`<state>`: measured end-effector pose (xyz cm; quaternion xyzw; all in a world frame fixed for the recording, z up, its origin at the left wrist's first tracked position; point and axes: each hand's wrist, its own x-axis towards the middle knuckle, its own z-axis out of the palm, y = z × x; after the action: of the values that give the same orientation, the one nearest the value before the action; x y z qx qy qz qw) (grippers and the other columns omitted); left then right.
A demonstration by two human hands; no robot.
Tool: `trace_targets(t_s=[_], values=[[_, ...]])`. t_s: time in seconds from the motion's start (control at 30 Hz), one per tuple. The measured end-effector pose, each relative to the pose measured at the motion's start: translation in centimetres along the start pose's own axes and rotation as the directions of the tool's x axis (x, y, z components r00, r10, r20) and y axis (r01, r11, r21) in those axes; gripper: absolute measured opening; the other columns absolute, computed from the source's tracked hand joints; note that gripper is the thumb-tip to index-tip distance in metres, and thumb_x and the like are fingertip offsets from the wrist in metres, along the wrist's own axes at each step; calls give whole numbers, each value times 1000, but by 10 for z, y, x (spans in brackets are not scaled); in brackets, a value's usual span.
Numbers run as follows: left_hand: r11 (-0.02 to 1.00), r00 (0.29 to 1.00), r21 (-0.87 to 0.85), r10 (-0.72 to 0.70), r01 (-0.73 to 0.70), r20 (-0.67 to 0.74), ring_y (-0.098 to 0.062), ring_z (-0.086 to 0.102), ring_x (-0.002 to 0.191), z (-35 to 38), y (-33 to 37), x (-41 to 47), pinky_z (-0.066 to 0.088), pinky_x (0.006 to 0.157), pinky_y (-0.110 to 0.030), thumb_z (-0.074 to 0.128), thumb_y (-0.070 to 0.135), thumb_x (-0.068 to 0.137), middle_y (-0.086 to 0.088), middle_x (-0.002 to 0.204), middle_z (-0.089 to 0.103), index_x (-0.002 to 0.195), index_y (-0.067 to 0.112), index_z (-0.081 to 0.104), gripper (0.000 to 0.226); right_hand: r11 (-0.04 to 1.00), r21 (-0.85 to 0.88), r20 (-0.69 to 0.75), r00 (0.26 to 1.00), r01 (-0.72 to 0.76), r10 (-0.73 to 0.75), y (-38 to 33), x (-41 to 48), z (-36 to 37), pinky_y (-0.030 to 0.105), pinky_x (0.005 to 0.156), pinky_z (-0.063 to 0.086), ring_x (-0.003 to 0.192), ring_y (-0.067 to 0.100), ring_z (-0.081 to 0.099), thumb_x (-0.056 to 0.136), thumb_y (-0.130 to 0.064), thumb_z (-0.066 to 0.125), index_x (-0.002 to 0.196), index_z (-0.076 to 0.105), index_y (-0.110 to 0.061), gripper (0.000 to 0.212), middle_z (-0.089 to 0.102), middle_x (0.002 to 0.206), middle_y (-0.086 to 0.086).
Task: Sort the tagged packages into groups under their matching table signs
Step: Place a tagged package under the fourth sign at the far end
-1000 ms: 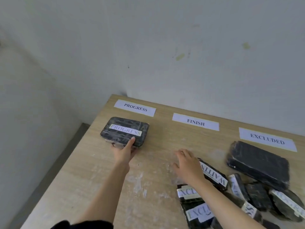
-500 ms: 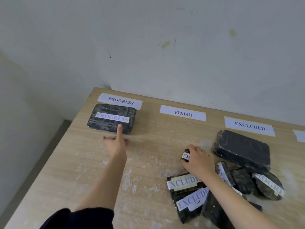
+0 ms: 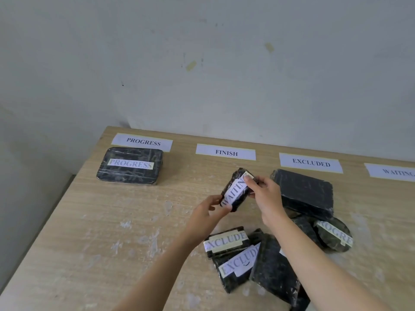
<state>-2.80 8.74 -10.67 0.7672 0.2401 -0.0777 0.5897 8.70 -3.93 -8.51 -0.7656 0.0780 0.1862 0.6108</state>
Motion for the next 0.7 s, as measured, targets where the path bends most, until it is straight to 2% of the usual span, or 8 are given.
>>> trace_targets(t_s=[0.1, 0.2, 0.27, 0.37, 0.47, 0.57, 0.63, 0.7], values=[[993, 999, -116, -22, 17, -35, -3, 59, 96, 9, 20, 5, 48, 76, -24, 59, 43, 89, 8, 121, 56, 134, 26, 46, 50, 977, 202, 23, 998, -60, 56, -1, -4, -14, 26, 65, 51, 83, 23, 64, 86, -19, 68, 88, 59, -5, 16, 69, 88, 11], [944, 990, -317, -117, 86, -79, -19, 69, 93, 24, 33, 10, 57, 82, -35, 64, 34, 88, -4, 117, 60, 135, 21, 43, 53, 906, 409, 64, 994, -111, 92, -2, -8, -40, 26, 65, 53, 86, 22, 65, 89, -16, 64, 98, 59, 0, 19, 69, 90, 13], [876, 988, -474, -139, 92, -65, -23, 73, 85, 36, 44, 13, 59, 76, -30, 65, 24, 89, -12, 109, 67, 128, 10, 49, 45, 871, 473, 88, 990, -135, 106, -2, -9, -59, 27, 67, 55, 86, 22, 66, 89, -17, 63, 102, 57, 0, 21, 70, 94, 15], [871, 992, -491, -80, 24, -94, -22, 73, 78, 73, 73, 16, 59, 71, -25, 65, 18, 89, -17, 106, 70, 119, 5, 54, 35, 833, 534, 106, 988, -149, 109, 2, -9, -100, 33, 70, 57, 79, 25, 68, 87, -16, 66, 102, 52, -4, 23, 70, 97, 17], [952, 992, -302, 15, -52, -122, -18, 71, 80, 126, 104, 20, 58, 71, -26, 65, 25, 89, -11, 101, 69, 115, 9, 58, 32, 776, 605, 134, 983, -180, 124, 12, -5, -148, 32, 63, 57, 73, 23, 72, 82, -6, 69, 114, 51, -6, 36, 70, 105, 17], [991, 987, 35, 133, -131, -87, -18, 66, 93, 180, 125, 27, 55, 82, -34, 58, 45, 89, -1, 105, 69, 119, 17, 59, 42, 731, 661, 59, 982, -171, 177, 26, 11, -203, 31, 59, 56, 70, 21, 70, 81, 0, 68, 119, 47, -7, 44, 68, 105, 17], [875, 972, 458, 219, -158, -82, -21, 53, 119, 208, 123, 38, 44, 100, -41, 49, 55, 89, 1, 131, 55, 130, 24, 51, 51, 695, 702, -32, 969, -152, 244, 38, 29, -243, 34, 59, 54, 70, 24, 67, 83, 2, 66, 115, 43, -10, 42, 66, 103, 18], [672, 961, 736, 247, -79, -123, -30, 16, 145, 225, 115, 48, 20, 113, -53, 43, 62, 88, -1, 155, 24, 143, 32, 33, 64, 706, 695, -143, 937, -135, 319, 52, 48, -279, 34, 60, 52, 70, 23, 63, 85, 2, 65, 120, 39, -10, 46, 63, 100, 16]])
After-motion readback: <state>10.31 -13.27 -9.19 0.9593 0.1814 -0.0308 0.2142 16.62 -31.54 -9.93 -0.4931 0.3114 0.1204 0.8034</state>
